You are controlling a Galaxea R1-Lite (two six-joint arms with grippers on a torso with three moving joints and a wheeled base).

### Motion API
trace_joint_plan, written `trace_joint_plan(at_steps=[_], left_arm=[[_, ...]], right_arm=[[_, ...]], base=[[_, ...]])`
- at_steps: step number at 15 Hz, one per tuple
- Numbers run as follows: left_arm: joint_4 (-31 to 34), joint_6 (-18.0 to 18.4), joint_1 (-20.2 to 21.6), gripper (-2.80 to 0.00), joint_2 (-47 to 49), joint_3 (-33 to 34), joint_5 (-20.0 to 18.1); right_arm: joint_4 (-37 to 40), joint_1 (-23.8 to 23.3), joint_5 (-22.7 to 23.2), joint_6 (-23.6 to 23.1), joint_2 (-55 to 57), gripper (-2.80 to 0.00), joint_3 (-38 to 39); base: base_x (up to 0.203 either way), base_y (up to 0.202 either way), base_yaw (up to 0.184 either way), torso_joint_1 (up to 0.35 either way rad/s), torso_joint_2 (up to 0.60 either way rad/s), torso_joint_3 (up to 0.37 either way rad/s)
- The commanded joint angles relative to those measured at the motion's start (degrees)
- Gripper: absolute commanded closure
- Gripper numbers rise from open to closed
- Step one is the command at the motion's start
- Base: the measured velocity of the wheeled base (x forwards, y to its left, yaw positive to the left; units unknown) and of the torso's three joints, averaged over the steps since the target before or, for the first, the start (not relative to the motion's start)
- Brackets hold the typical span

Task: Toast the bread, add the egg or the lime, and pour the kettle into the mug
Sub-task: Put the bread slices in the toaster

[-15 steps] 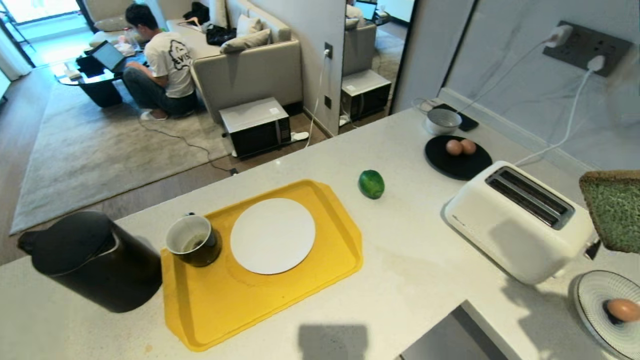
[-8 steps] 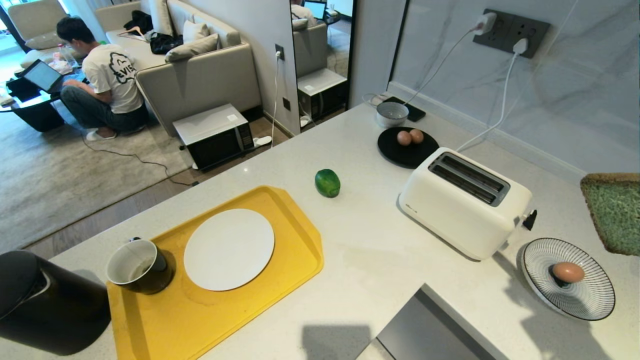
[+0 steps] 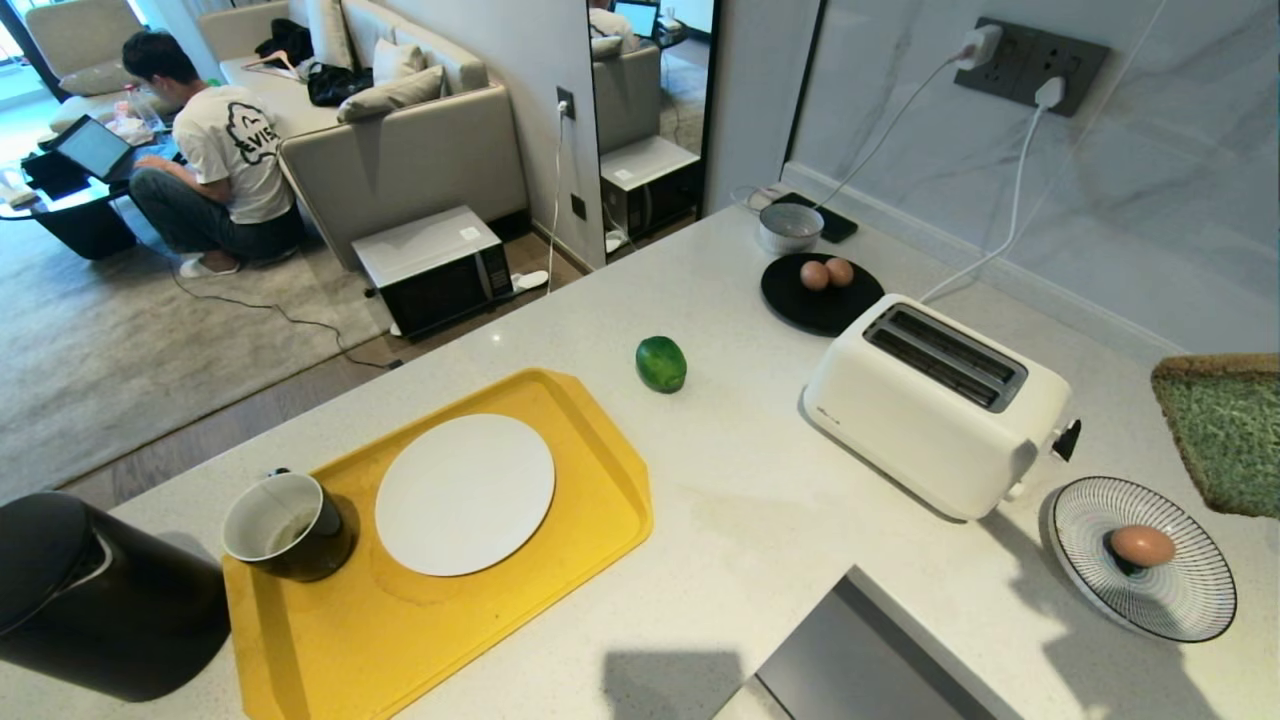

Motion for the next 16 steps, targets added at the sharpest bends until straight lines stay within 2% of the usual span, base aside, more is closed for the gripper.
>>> trace_joint_plan(at_steps=[1,6,12,16], left_arm=[[-0.02,0.03,-0.01,0.0,-0.04,0.0,-0.06],[-0.02,0.03,-0.01,0.0,-0.04,0.0,0.0],[-0.02,0.03,-0.01,0.0,-0.04,0.0,-0.05],[-0.02,0.43,-0.01,0.0,-0.04,0.0,-0.09]], right_arm=[[0.25,0.03,-0.05,-0.13,-0.02,0.0,-0.06],[0.14,0.03,0.05,-0.04,-0.34,0.0,-0.03],[-9.51,0.03,0.31,-0.3,-0.52,0.0,3.11],[-9.86,0.03,0.38,-0.57,0.79,0.0,2.95]], base=[[0.0,0.0,0.0,0.0,0.0,0.0],[0.0,0.0,0.0,0.0,0.0,0.0],[0.0,0.0,0.0,0.0,0.0,0.0],[0.0,0.0,0.0,0.0,0.0,0.0]])
